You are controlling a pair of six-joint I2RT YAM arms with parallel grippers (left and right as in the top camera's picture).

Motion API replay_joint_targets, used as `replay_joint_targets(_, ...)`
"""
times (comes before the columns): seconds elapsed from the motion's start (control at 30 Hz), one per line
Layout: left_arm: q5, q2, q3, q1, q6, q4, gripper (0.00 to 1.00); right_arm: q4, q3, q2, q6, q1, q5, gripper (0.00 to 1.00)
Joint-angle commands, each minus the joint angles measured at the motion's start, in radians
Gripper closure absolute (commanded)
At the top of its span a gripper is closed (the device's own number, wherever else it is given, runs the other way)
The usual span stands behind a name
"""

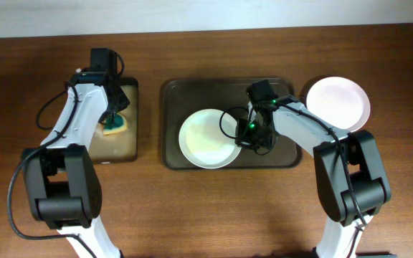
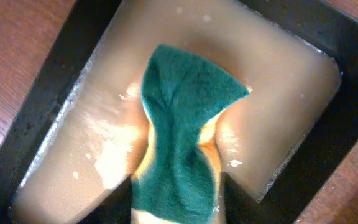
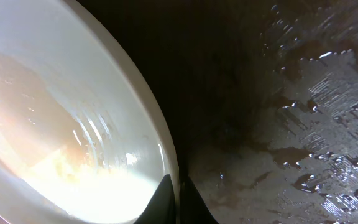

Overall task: Clean dirty plates on tray and stack at the side
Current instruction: 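Return the sponge to the water tray with the left gripper, then lift the cream plate with the right gripper and stack it on the plates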

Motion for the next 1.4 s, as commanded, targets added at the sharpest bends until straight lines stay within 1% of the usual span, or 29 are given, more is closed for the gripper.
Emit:
replay_joint_targets(0.0, 0.007, -0.011, 0.011, 0.011, 0.026, -0.008, 0.41, -0.010, -0.025, 0.030, -0.003, -0.011, 0.097, 0.96)
replay_joint_targets(0.03, 0.007, -0.021, 0.018, 0.011, 0.026, -0.019, 0.38, -0.010, -0.025, 0.030, -0.003, -0.011, 0.097, 0.96)
replay_joint_targets(0.1, 0.007, -0.079, 0.048, 0.008, 0.025, -0.047, 0.41, -0.010, -0.025, 0.029, -0.003, -0.011, 0.097, 0.96)
replay_joint_targets(0.13, 0.048, -0.158, 0.053, 0.008, 0.025, -0.080, 0.32, -0.011, -0.023, 0.016, -0.003, -0.011, 0.082, 0.96)
replay_joint_targets(0.17, 0.069, -0.185, 0.053, 0.008, 0.025, -0.098, 0.00, -0.011, -0.023, 0.007, -0.003, -0.010, 0.079, 0.96)
replay_joint_targets(0.2, 0.084, -0.207, 0.053, 0.008, 0.025, -0.114, 0.01, -0.010, -0.023, -0.004, -0.004, -0.010, 0.080, 0.96)
replay_joint_targets(0.27, 0.100, -0.239, 0.053, 0.008, 0.026, -0.146, 0.01, -0.014, -0.008, -0.058, -0.069, -0.009, 0.093, 0.96)
replay_joint_targets(0.3, 0.100, -0.244, 0.053, 0.008, 0.026, -0.155, 0.01, -0.031, 0.005, -0.082, -0.071, -0.009, 0.119, 0.96)
replay_joint_targets(0.43, 0.100, -0.244, 0.053, 0.008, 0.026, -0.158, 0.01, -0.166, 0.126, -0.198, -0.072, -0.005, 0.318, 0.96)
replay_joint_targets(0.53, 0.100, -0.244, 0.053, 0.008, 0.026, -0.158, 0.01, -0.330, 0.311, -0.269, -0.141, 0.032, 0.555, 0.96)
replay_joint_targets(0.6, 0.100, -0.244, 0.053, 0.008, 0.026, -0.158, 0.01, -0.433, 0.425, -0.277, -0.161, 0.077, 0.707, 0.96)
replay_joint_targets(0.63, 0.100, -0.244, 0.053, 0.008, 0.026, -0.158, 0.01, -0.469, 0.478, -0.277, -0.162, 0.106, 0.788, 0.96)
replay_joint_targets(0.7, 0.100, -0.244, 0.053, 0.008, 0.026, -0.158, 0.00, -0.487, 0.539, -0.277, -0.178, 0.171, 0.944, 0.96)
replay_joint_targets(0.73, 0.100, -0.244, 0.053, 0.008, 0.026, -0.158, 0.01, -0.480, 0.553, -0.277, -0.220, 0.201, 1.001, 0.96)
replay_joint_targets(0.8, 0.100, -0.244, 0.053, 0.008, 0.026, -0.158, 0.01, -0.427, 0.555, -0.277, -0.399, 0.271, 1.088, 0.96)
replay_joint_targets(0.9, 0.100, -0.244, 0.053, 0.008, 0.026, -0.158, 0.01, -0.322, 0.555, -0.273, -0.590, 0.360, 1.252, 0.96)
replay_joint_targets(1.0, 0.100, -0.244, 0.053, 0.008, 0.026, -0.158, 0.00, -0.227, 0.555, -0.273, -0.814, 0.415, 1.293, 0.96)
replay_joint_targets(1.07, 0.100, -0.244, 0.053, 0.008, 0.026, -0.158, 0.01, -0.173, 0.555, -0.273, -1.012, 0.448, 1.306, 0.96)
replay_joint_targets(1.17, 0.100, -0.244, 0.053, 0.008, 0.026, -0.158, 0.01, -0.081, 0.555, -0.273, -1.110, 0.478, 1.403, 0.96)
replay_joint_targets(1.27, 0.100, -0.244, 0.053, 0.008, 0.026, -0.158, 0.00, -0.028, 0.555, -0.273, -1.213, 0.481, 1.457, 0.96)
replay_joint_targets(1.37, 0.100, -0.244, 0.053, 0.008, 0.026, -0.158, 0.01, -0.020, 0.555, -0.273, -1.246, 0.480, 1.484, 0.96)
